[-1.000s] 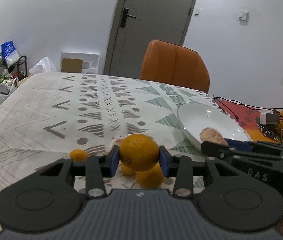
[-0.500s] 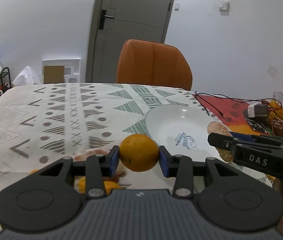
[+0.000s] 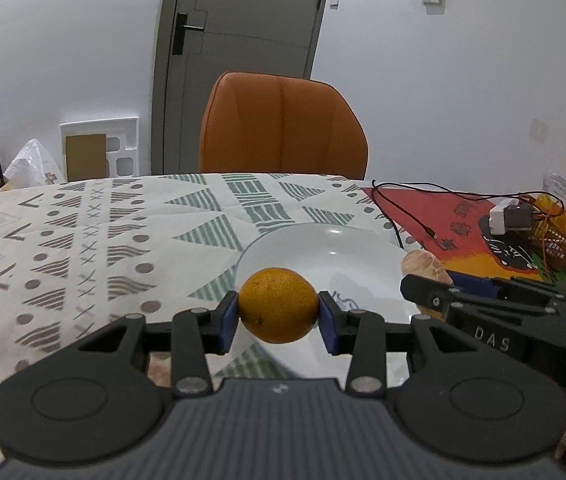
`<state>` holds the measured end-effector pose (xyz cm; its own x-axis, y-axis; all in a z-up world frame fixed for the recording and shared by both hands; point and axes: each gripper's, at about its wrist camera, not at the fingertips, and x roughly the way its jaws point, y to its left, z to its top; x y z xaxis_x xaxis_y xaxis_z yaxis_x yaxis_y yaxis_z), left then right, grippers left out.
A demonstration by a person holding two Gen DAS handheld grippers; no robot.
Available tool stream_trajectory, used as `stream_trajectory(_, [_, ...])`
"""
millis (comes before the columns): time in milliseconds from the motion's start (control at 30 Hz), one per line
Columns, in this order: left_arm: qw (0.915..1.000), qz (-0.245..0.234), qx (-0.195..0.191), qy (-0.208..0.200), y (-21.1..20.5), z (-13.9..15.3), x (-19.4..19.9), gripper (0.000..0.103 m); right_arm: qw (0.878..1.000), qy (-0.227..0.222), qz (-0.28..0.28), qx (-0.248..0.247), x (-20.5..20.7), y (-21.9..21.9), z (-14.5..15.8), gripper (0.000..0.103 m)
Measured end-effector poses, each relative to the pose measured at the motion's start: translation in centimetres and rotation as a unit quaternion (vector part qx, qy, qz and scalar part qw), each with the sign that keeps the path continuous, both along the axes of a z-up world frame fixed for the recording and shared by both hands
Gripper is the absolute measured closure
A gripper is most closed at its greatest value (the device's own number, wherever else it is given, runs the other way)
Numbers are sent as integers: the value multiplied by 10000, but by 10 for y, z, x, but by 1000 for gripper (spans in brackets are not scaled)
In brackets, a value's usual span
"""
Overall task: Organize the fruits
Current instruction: 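Carry the orange with the left tool onto the white plate while the right tool places the pomelo segment there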
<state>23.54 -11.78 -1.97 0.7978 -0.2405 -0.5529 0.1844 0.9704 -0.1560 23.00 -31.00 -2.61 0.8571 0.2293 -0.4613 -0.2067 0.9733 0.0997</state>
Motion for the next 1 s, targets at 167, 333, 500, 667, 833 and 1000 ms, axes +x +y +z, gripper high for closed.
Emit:
stream_trajectory(167, [10000,-15,56,56,-13,-1,22,63,9999,40,2,-97,18,-4,-5,70])
stream_trajectory(333, [9998,-23,88,161,-24,-6,44,63,9999,33,15,-168,32,-6,-9,70])
stream_trajectory(500, [9996,-47,144,243,-32,-12,60,63,9998,30,14,-171,41,-7,-17,70])
stream_trajectory(667, [9992,-79,217,340,-39,-21,73,63,9998,-30,0,-207,45,-9,-22,70])
stream_trajectory(833, [9989,-95,222,407,-43,-28,82,63,9996,-134,-1,-237,45,-12,-22,69])
stream_trajectory(1000, [9986,-139,270,436,-52,-33,87,63,9999,-97,42,-54,43,-16,-23,66])
